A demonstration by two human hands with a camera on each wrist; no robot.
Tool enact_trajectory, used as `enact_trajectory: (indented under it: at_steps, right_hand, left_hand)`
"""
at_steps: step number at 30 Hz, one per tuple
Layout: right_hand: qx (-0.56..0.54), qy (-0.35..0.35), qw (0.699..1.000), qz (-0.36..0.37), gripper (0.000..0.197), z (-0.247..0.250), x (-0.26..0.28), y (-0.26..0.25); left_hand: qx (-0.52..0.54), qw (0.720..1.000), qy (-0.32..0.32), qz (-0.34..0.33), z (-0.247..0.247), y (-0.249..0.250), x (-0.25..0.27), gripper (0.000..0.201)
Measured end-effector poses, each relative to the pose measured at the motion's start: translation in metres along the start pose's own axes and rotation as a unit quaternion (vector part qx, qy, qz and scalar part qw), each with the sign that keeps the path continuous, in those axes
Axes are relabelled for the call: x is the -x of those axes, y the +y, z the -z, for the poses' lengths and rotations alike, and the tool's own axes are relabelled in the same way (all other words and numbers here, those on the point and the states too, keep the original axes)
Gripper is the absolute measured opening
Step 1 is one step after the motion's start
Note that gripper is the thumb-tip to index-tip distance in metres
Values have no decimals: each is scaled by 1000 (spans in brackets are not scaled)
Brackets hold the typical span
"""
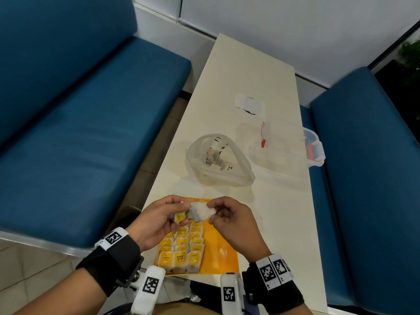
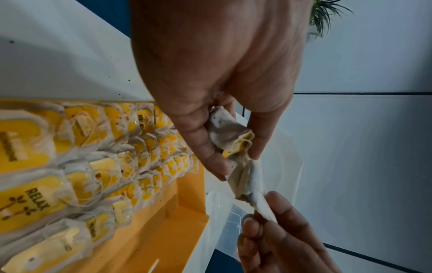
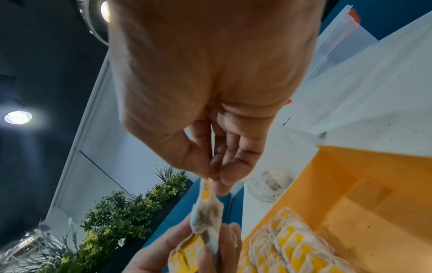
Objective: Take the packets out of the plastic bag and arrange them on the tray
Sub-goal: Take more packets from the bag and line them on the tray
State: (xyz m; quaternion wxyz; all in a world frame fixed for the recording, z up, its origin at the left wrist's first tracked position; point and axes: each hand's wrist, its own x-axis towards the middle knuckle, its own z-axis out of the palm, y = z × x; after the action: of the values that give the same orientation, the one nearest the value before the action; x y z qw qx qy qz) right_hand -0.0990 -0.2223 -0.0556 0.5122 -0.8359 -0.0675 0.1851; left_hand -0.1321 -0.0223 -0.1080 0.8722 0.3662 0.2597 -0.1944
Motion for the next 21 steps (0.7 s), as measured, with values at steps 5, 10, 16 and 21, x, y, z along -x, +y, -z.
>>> enact_trajectory:
  at_steps: [5, 10, 16, 21]
  right_hand:
    - [52, -7, 995, 89, 21, 0, 1, -1]
    - [55, -44, 990, 118, 13, 1, 7, -12]
    - [180, -27, 983, 23, 11, 14, -4, -3]
    - [163, -35, 986, -8, 5, 19, -12, -3]
  left_hand:
    - [-10, 1000, 8, -19, 2, 5, 0, 14]
    - [-16, 998, 23, -53, 6, 11, -3, 16]
    - [-44, 994, 46, -87, 12, 25, -1, 33]
    - [-276, 949, 4, -153, 4, 18, 2, 34]
